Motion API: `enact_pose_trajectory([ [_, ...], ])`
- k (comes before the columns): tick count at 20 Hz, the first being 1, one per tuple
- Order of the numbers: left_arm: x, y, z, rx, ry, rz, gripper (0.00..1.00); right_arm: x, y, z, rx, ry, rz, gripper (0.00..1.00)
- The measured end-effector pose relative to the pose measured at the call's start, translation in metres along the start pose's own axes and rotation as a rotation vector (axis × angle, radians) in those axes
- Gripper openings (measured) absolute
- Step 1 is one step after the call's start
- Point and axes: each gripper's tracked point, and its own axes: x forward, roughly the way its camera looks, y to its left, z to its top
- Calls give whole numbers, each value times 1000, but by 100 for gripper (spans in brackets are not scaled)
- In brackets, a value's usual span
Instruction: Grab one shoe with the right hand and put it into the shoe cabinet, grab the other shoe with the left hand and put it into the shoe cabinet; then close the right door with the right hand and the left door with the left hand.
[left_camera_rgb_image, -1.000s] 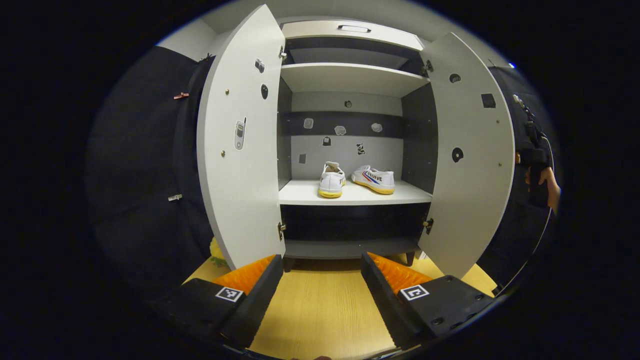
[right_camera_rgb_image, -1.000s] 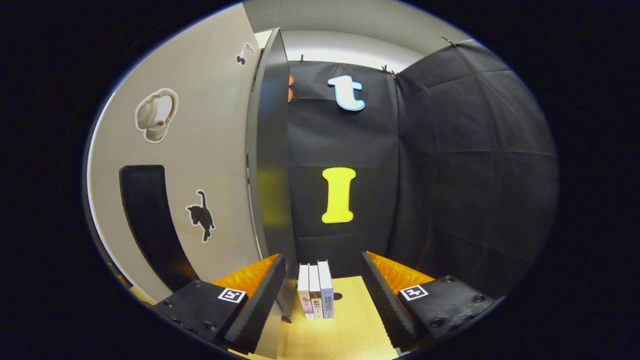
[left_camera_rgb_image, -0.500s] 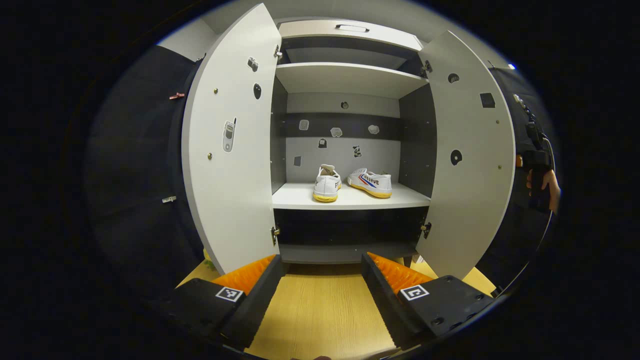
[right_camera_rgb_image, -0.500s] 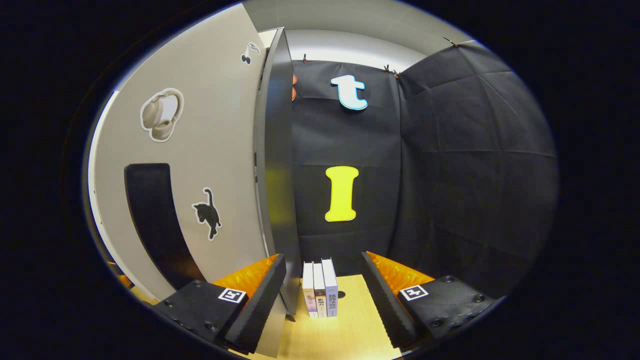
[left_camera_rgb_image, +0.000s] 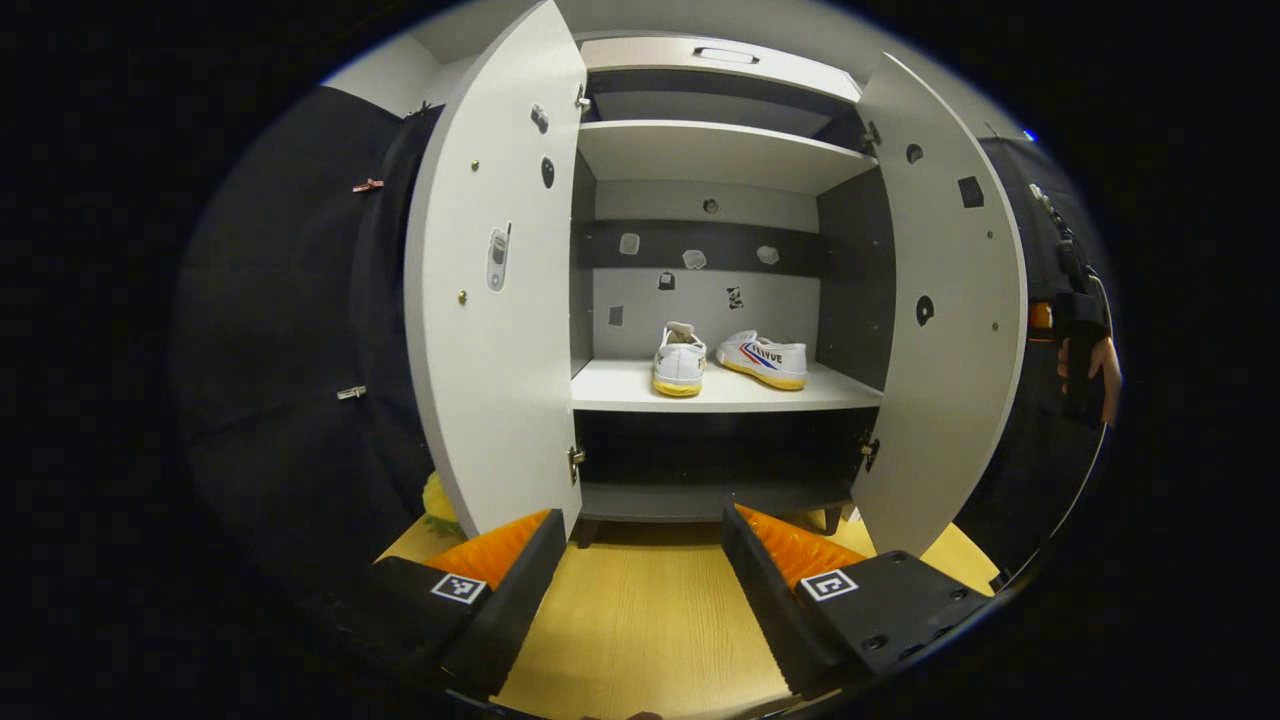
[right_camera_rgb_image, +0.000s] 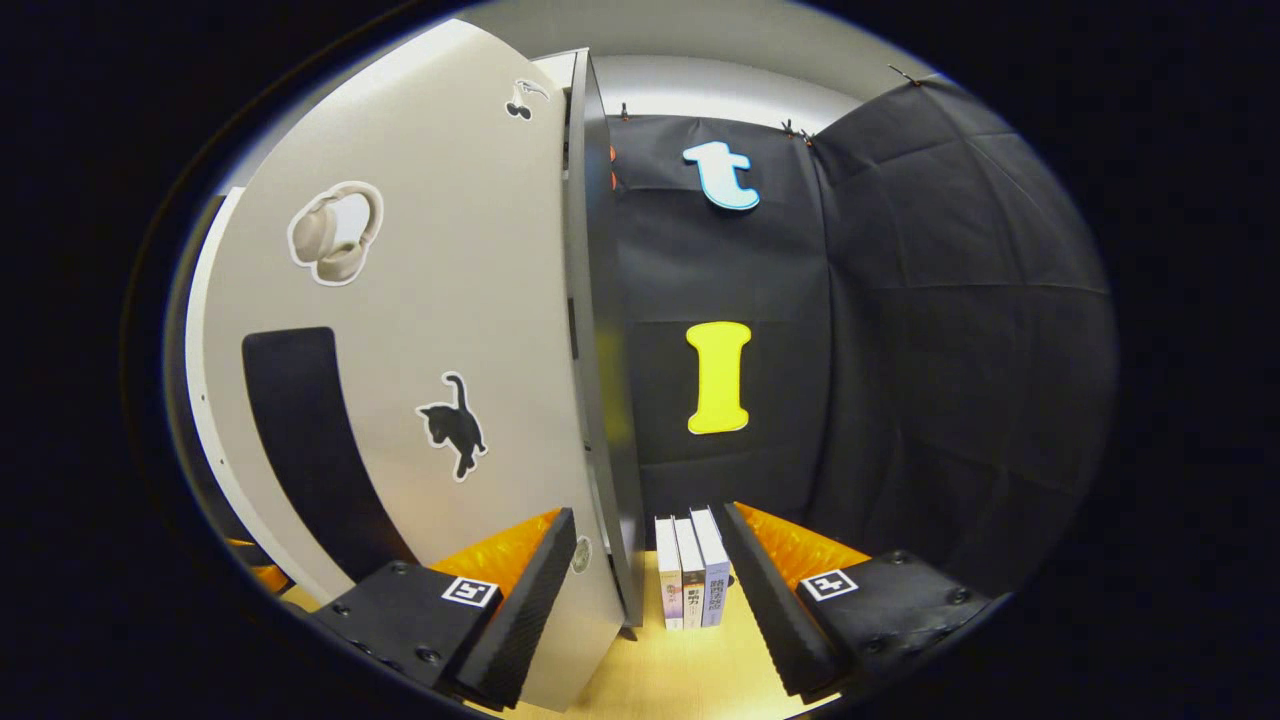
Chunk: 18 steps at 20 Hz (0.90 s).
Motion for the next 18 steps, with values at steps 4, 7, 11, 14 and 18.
enact_pose_trajectory([
  [4, -9, 21, -5, -10, 6, 48, 98, 4, 1, 1, 143, -6, -36, 95],
  [7, -17, 32, -12, -29, 23, 77, 98, 4, 14, 3, 165, -12, -7, 94],
  [11, -21, 38, -11, -34, 21, 90, 98, 4, 56, -1, 61, 2, 69, 94],
  [14, -23, 42, -6, -18, 7, 98, 98, 12, 89, -10, 61, 26, 100, 95],
  [18, -31, 55, -6, -32, 0, 123, 98, 24, 148, -23, 65, 72, 206, 96],
])
